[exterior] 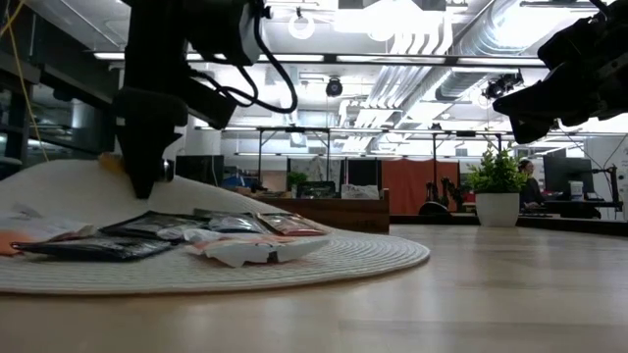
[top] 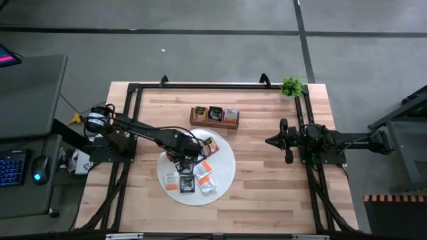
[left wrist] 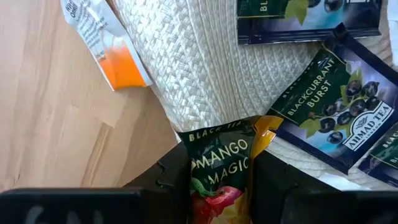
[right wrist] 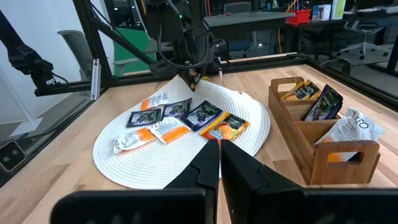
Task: Pick & Place Tea
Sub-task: Put the yellow tea bag into the left section of the wooden organizer
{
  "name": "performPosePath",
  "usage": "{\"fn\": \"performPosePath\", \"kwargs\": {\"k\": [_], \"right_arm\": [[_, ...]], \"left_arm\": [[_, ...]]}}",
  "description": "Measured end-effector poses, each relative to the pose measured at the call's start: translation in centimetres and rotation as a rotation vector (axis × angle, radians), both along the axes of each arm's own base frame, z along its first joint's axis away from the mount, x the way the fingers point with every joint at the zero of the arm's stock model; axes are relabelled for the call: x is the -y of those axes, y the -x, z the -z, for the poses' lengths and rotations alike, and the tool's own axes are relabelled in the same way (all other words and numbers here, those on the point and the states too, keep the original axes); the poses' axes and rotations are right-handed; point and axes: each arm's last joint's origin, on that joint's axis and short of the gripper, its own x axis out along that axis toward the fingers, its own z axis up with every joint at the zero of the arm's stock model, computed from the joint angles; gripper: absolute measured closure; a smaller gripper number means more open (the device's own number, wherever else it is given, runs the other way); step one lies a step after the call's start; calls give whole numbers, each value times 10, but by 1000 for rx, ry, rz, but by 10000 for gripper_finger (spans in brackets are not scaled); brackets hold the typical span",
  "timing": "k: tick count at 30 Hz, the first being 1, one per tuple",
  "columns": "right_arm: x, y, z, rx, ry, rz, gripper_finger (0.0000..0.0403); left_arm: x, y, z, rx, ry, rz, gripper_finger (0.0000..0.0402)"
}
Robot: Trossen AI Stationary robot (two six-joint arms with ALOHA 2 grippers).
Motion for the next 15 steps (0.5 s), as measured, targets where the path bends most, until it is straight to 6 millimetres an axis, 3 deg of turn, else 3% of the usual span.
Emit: {"fn": "performPosePath", "kwargs": {"k": [15], "right_arm": [[0, 0, 0, 0, 0, 0, 391]], "left_arm": [[1, 0, -4, 23, 34, 0, 284]]}}
